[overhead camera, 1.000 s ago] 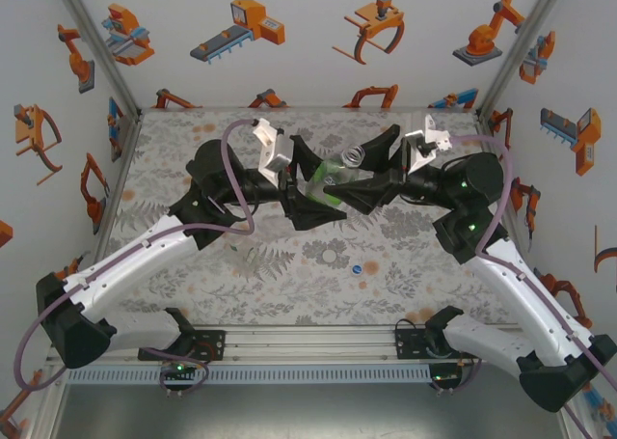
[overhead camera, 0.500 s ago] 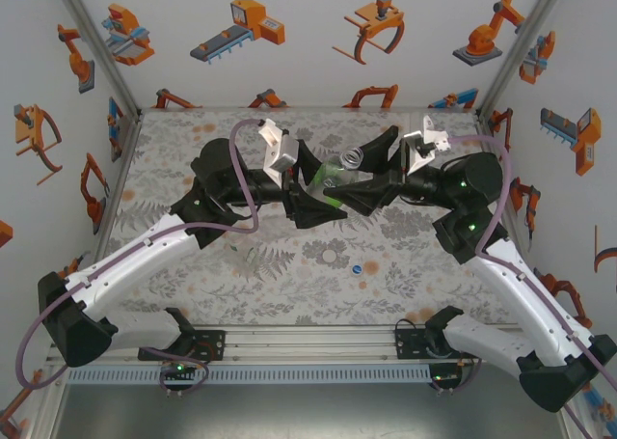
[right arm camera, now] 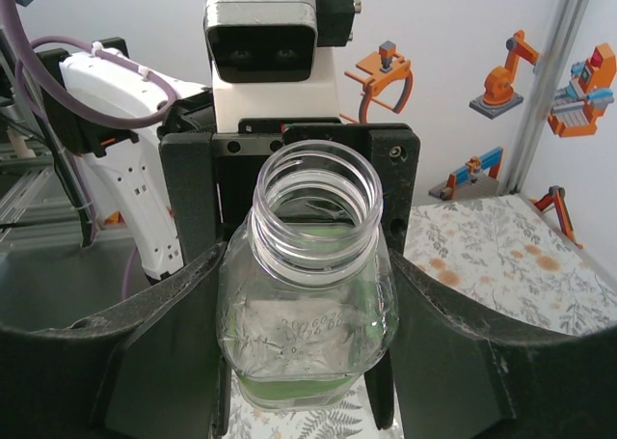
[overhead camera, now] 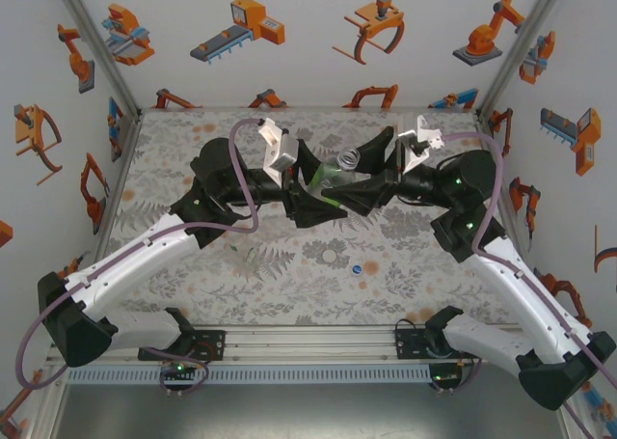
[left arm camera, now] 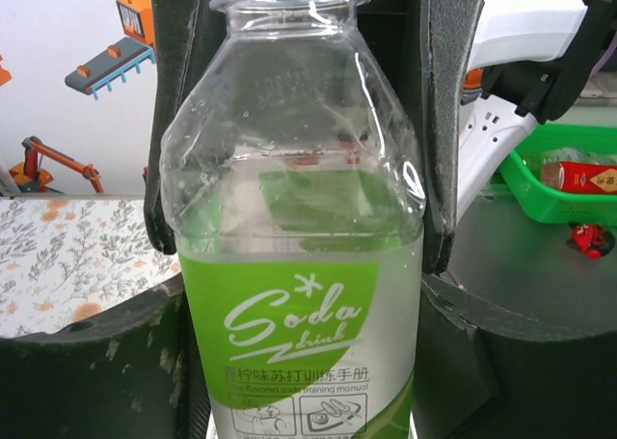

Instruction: Screw on the bottle caps

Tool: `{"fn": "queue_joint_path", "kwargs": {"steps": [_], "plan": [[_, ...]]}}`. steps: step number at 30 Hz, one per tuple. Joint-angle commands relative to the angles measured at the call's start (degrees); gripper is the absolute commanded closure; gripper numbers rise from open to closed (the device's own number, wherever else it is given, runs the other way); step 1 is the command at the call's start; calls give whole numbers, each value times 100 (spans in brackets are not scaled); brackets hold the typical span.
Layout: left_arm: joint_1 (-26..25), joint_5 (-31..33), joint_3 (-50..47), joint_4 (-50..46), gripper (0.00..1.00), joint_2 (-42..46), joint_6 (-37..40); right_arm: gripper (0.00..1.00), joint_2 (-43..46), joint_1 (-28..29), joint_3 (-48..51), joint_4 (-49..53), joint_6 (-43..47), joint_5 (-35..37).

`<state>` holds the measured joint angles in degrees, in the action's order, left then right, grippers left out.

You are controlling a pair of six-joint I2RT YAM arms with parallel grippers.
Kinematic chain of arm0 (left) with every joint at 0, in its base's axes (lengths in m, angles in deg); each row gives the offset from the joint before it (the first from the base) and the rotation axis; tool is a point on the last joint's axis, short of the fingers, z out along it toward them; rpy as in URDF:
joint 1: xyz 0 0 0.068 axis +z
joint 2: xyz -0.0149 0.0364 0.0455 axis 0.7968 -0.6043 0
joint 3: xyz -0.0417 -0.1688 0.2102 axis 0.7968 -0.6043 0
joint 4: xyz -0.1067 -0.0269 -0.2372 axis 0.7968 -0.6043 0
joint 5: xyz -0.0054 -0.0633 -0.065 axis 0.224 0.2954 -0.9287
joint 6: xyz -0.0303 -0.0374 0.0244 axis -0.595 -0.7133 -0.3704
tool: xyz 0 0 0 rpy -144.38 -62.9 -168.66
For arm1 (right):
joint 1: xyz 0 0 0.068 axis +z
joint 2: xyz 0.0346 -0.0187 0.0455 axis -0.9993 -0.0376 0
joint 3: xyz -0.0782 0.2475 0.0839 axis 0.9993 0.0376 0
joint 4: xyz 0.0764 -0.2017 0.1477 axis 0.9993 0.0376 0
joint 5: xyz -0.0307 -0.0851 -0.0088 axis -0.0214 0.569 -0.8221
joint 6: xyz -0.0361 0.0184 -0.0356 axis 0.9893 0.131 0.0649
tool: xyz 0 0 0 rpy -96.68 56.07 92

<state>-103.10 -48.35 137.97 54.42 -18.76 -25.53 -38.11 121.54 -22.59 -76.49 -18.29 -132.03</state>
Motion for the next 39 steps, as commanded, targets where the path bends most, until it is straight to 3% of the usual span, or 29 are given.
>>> {"fn": "queue_joint_path", "kwargs": {"steps": [1, 5, 14, 17, 23, 27, 31, 39], "plan": [[-43, -1, 176, 61, 44, -1, 98, 69, 30, 50, -76, -47, 105, -64], [-43, 21, 158, 3, 53, 33, 168, 67, 49, 50, -67, 1, 134, 2], [180, 399, 26, -663, 79, 460, 642, 30, 179, 50, -106, 533, 377, 703], [543, 372, -39, -879, 86, 647, 628, 26, 242, 50, -76, 679, 407, 949], [1253, 258, -126, -1406, 100, 929, 769, 26, 267, 50, -40, 1109, 364, 1462], [1728, 48, -234, -1878, 100, 1106, 1073, 27, 135, 50, -45, 1836, 38, 2586], [2288, -45, -605, -1749, 100, 1284, 1027, 31, -95, 52, -88, 2738, -448, 3653], [2656, -61, -1069, -1977, 100, 1381, 1646, 41, -876, 109, -403, 4459, -1052, 4124]]}}
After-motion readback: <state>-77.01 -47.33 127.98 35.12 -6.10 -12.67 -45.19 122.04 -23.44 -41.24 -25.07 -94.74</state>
